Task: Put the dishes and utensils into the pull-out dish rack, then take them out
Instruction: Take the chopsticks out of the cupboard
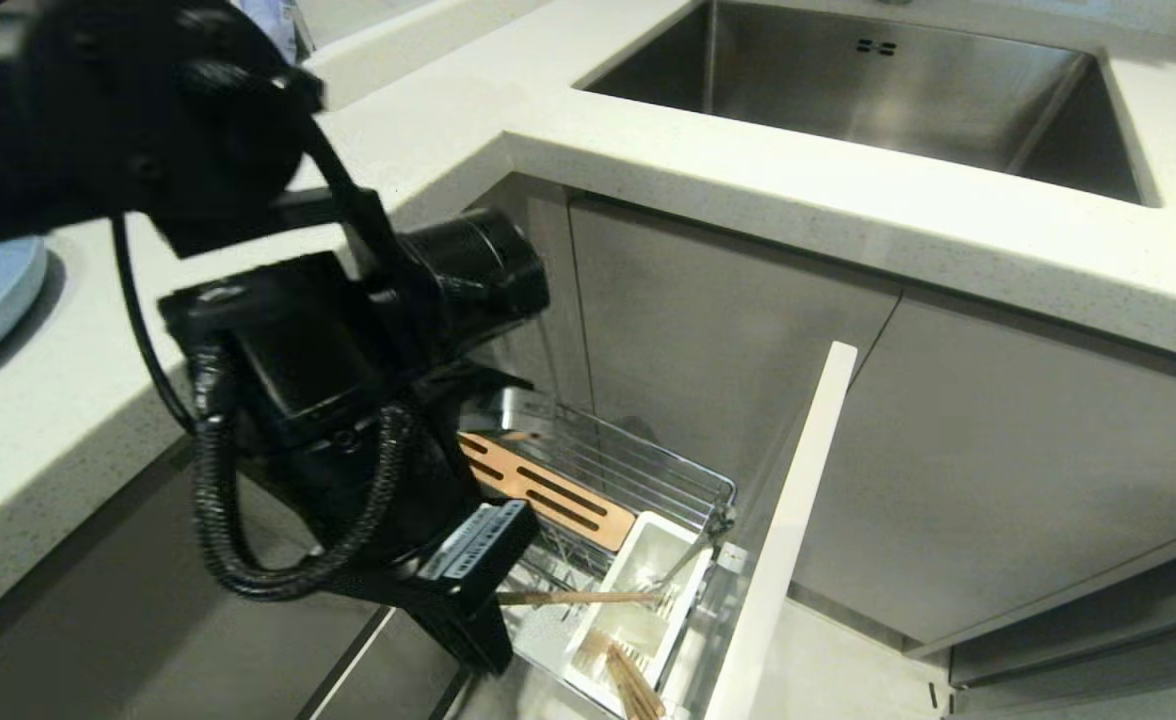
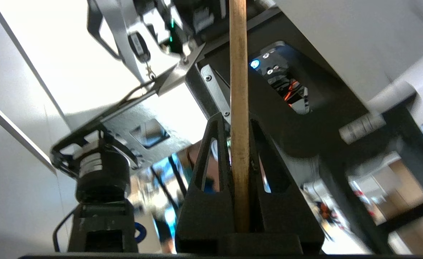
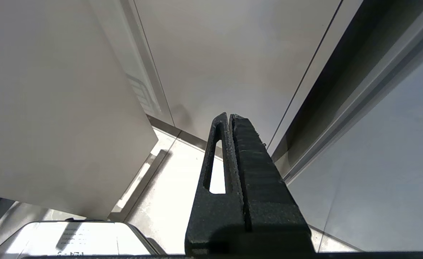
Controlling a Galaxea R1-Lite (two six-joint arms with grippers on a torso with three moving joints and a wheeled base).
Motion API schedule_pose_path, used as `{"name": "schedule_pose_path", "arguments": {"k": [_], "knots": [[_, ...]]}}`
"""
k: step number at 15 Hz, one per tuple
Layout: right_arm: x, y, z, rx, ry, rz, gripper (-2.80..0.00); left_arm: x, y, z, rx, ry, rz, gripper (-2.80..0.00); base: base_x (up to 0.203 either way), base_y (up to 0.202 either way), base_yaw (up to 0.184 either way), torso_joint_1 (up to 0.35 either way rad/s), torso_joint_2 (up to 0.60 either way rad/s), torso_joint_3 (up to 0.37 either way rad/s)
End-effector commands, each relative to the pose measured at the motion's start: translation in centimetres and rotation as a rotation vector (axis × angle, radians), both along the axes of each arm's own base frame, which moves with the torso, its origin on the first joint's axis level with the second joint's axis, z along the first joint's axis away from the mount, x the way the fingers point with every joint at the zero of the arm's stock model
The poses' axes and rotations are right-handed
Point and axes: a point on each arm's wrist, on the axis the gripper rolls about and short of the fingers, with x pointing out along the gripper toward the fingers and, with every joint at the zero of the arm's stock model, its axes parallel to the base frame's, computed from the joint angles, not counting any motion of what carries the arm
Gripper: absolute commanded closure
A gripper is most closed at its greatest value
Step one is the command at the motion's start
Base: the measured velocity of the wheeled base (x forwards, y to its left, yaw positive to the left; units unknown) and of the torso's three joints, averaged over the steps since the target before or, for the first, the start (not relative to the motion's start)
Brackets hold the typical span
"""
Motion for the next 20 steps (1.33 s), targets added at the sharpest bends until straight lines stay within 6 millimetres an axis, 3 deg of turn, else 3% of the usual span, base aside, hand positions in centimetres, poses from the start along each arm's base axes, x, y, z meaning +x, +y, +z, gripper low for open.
{"name": "schedule_pose_path", "arguments": {"k": [1, 9, 11, 16, 18, 20], "knots": [[0.0, 0.0, 0.0, 0.0, 0.0, 0.0, 0.0, -3.0, 2.8, 3.3, -0.074, -0.109, 0.0, 0.0, 0.0, 0.0, 0.0, 0.0, 0.0, 0.0], [0.0, 0.0, 0.0, 0.0, 0.0, 0.0, 0.0, -10.9, 10.7, 8.8, -0.165, -0.496, 0.024, 0.0, 0.0, 0.0, 0.0, 0.0, 0.0, 0.0], [0.0, 0.0, 0.0, 0.0, 0.0, 0.0, 0.0, -12.1, 12.2, 10.0, -0.271, -0.601, 0.055, 0.0, 0.0, 0.0, 0.0, 0.0, 0.0, 0.0], [0.0, 0.0, 0.0, 0.0, 0.0, 0.0, 0.0, -12.6, 13.6, 13.2, -0.571, -0.845, 0.323, 0.0, 0.0, 0.0, 0.0, 0.0, 0.0, 0.0], [0.0, 0.0, 0.0, 0.0, 0.0, 0.0, 0.0, -11.7, 14.0, 13.8, -0.547, -0.997, 0.524, 0.0, 0.0, 0.0, 0.0, 0.0, 0.0, 0.0], [0.0, 0.0, 0.0, 0.0, 0.0, 0.0, 0.0, -10.5, 14.3, 13.8, -0.413, -1.147, 0.729, 0.0, 0.0, 0.0, 0.0, 0.0, 0.0, 0.0]]}}
